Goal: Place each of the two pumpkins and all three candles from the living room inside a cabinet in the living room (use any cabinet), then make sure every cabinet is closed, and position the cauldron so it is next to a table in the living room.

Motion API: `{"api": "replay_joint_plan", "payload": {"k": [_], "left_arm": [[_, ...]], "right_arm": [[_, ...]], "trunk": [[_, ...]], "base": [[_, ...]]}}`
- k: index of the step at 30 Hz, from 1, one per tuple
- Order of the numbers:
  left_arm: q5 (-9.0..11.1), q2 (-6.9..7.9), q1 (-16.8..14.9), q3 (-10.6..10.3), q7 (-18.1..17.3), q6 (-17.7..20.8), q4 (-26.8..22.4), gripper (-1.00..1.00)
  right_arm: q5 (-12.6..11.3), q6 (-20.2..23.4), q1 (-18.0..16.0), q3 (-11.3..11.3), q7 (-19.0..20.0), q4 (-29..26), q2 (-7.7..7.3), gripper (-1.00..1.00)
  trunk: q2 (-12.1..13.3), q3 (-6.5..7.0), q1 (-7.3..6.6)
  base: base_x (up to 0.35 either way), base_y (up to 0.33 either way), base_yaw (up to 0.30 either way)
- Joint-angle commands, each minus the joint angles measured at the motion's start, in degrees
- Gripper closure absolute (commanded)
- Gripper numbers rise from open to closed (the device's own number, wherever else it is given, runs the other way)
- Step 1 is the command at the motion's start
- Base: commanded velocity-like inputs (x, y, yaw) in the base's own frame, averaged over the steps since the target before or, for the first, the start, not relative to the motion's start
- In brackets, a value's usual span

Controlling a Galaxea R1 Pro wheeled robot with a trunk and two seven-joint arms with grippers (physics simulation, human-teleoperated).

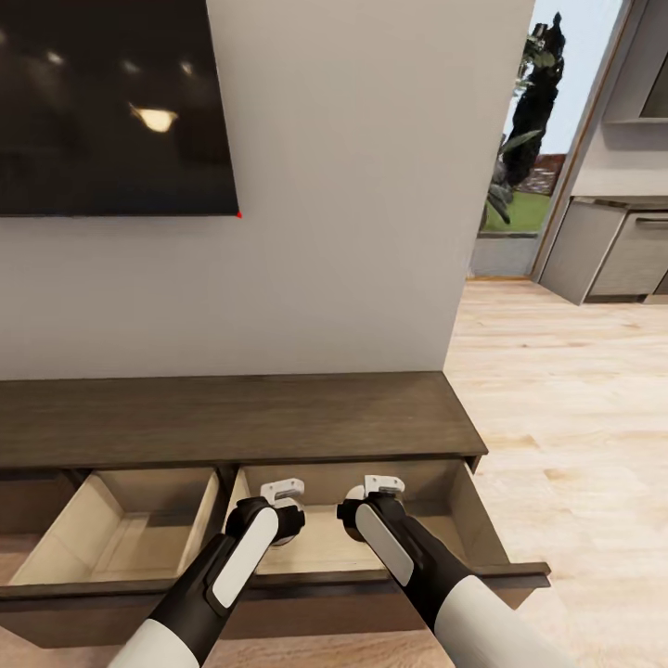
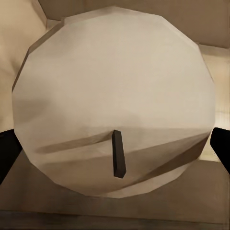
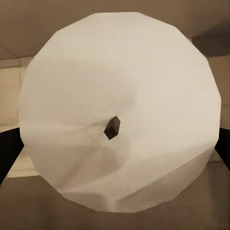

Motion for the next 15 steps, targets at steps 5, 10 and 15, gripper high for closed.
{"api": "replay_joint_plan", "payload": {"k": [5, 10, 15], "left_arm": [[0.4, 0.02, 0.0, -0.2, 0.9, 0.2, -0.1, 1.00], [0.4, 0.02, 0.0, -0.2, 0.9, 0.2, -0.1, 1.00], [0.4, 0.02, 0.0, -0.3, 0.9, 0.2, -0.1, 1.00]], "right_arm": [[-0.4, 0.1, -0.1, 0.2, -0.5, 0.0, -0.03, 1.00], [-0.4, 0.1, -0.1, 0.2, -0.5, 0.0, -0.03, 1.00], [-0.4, 0.1, -0.1, 0.2, -0.5, 0.0, -0.08, 1.00]], "trunk": [[0.0, -0.06, 0.01], [0.0, -0.06, 0.01], [0.0, -0.06, 0.01]], "base": [[0.065, 0.000, 0.000], [0.121, 0.000, 0.000], [0.029, 0.000, 0.000]]}}
